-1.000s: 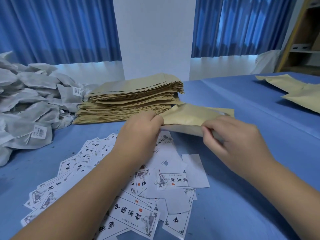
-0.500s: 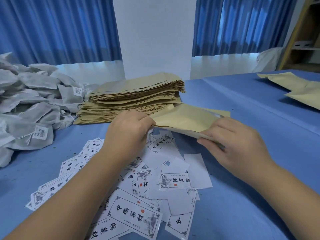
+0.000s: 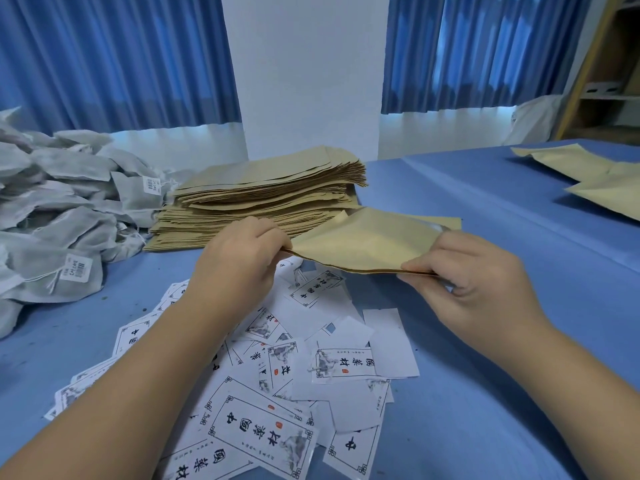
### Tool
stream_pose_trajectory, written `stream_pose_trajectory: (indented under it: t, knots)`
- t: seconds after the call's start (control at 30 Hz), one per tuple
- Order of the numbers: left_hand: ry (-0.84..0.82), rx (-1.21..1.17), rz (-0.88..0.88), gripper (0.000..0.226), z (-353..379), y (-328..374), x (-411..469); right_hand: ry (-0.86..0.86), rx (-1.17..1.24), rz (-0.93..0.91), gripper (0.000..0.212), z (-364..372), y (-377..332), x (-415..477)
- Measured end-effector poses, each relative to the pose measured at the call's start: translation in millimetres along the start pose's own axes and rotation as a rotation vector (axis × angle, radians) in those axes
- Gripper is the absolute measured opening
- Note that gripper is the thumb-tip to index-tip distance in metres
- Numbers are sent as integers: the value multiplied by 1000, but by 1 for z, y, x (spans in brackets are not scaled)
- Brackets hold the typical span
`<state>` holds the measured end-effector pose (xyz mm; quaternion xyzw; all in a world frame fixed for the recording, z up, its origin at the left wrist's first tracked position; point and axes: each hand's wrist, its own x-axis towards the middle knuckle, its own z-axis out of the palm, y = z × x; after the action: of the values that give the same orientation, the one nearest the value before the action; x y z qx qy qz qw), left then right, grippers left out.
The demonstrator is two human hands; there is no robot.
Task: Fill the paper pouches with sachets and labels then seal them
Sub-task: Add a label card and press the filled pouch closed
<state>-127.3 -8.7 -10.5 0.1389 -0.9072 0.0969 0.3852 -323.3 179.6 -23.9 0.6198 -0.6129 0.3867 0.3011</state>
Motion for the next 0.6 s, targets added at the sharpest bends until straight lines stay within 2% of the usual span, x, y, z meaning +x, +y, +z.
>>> stream_pose_trajectory:
  t: [0.13,0.3,0.43,0.5,0.6]
  knots:
    - [-38,18,1,14,-3,1,3,3,-2,13,9,0,0,2]
    - [-64,6,128,16,-2,22,10,-26,29,-25,11,3,-6,2]
    - [-67,-75,16,16,-2,21,7,28,171,46,14,0,-6,1]
    - [-90,-86,-56,15,-4,15,5,12,214,22,9,0,-5,1]
    - [-123,-56,9,16,-3,15,4,2,188,-25,10,3,-5,2]
